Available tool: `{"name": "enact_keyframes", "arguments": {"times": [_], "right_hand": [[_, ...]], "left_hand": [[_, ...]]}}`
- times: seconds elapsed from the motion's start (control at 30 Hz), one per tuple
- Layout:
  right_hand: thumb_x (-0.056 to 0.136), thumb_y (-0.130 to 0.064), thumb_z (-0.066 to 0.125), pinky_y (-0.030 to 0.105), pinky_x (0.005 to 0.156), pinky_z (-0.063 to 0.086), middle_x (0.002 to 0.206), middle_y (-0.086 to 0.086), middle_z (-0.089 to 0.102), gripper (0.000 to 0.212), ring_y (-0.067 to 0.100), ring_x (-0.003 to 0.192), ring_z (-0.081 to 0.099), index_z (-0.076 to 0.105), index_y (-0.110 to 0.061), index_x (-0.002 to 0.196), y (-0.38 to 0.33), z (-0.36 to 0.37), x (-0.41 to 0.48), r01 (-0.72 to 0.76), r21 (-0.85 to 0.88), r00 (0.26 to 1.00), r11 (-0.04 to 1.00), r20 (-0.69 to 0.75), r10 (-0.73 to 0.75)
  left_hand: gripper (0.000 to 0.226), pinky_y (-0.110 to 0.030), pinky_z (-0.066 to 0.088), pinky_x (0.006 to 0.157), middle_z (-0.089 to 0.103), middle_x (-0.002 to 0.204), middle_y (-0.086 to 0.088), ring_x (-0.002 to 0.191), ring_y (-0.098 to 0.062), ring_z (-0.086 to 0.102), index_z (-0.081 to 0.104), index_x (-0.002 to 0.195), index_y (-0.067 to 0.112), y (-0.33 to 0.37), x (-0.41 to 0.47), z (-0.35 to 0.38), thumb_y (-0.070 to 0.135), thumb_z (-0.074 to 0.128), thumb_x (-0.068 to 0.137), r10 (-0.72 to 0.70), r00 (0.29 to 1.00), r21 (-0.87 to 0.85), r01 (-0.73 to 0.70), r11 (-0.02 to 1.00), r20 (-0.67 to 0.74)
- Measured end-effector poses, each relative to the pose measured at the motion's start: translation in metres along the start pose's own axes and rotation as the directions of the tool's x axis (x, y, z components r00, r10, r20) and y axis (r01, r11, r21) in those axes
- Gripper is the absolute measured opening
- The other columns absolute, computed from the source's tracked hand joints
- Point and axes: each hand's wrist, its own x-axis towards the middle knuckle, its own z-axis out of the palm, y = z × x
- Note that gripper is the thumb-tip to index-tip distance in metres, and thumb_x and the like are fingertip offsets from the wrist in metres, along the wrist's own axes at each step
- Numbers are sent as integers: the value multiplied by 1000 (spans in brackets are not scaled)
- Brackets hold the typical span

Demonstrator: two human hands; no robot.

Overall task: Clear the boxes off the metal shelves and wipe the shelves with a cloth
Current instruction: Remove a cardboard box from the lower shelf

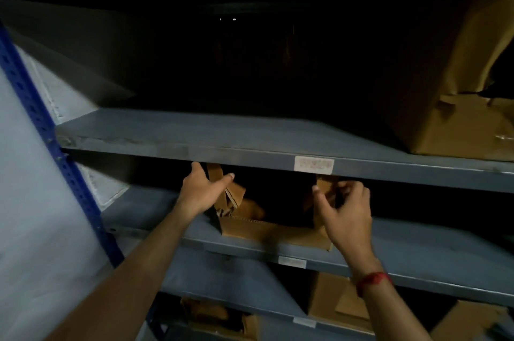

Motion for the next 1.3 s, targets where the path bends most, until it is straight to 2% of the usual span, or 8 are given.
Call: {"name": "enact_keyframes", "arguments": {"times": [0.17,0.33,0.53,0.67,0.77,0.97,1.1,1.3], "right_hand": [[79,-49,75,45,96,52,112,9,65,55,27,109,62,59,-9,114,3,16,26,-108,92,992,990,76,101],[85,-32,76,26,83,51,85,-12,66,25,11,90,64,75,-12,100,-1,19,42,-129,153,982,980,158,104],[84,-32,78,19,90,44,105,-12,65,35,3,102,57,70,-19,117,1,24,52,-149,220,974,964,198,106],[86,-32,76,17,85,43,102,-14,62,33,3,102,56,70,-20,116,3,21,53,-102,157,974,982,216,67],[86,-41,75,20,87,45,107,-10,65,39,5,103,56,69,-20,119,9,19,54,-80,80,975,994,211,62],[84,-62,64,40,84,55,98,17,74,60,38,98,67,75,-5,101,10,20,51,-55,-191,982,980,165,87],[82,-70,63,33,71,48,86,13,73,63,36,88,67,71,-7,87,-3,16,37,-11,-213,993,977,114,36],[81,-76,57,31,70,45,90,4,70,63,30,91,67,62,-16,99,-9,5,18,39,-197,993,980,116,-16]], "left_hand": [[36,-31,48,85,65,103,0,101,-21,62,61,105,13,-5,25,16,36,78,83,-51,996,-113,43,993,-70],[34,-34,55,86,71,98,-4,95,-22,67,69,102,9,-7,38,24,29,83,78,-91,990,-174,72,982,-104],[23,-31,54,79,69,93,-2,90,-18,66,66,100,13,0,42,29,18,80,82,-114,992,-260,98,961,-48],[19,-31,55,77,71,95,-4,91,-19,68,66,94,17,1,45,29,26,80,83,-92,994,-219,104,970,65],[30,-32,53,88,69,97,-2,94,-19,65,67,100,13,-2,46,33,29,82,80,-65,998,-130,66,989,15],[26,-24,46,65,63,82,4,82,-17,62,61,88,15,-6,34,37,35,78,85,-23,992,30,27,999,-128],[26,-36,55,85,71,90,2,88,-20,67,62,83,23,-4,17,44,42,79,80,18,982,36,-12,999,-186],[25,-33,53,85,72,91,5,93,-20,66,63,84,30,-6,-2,31,46,80,76,60,972,67,-46,997,-228]]}}
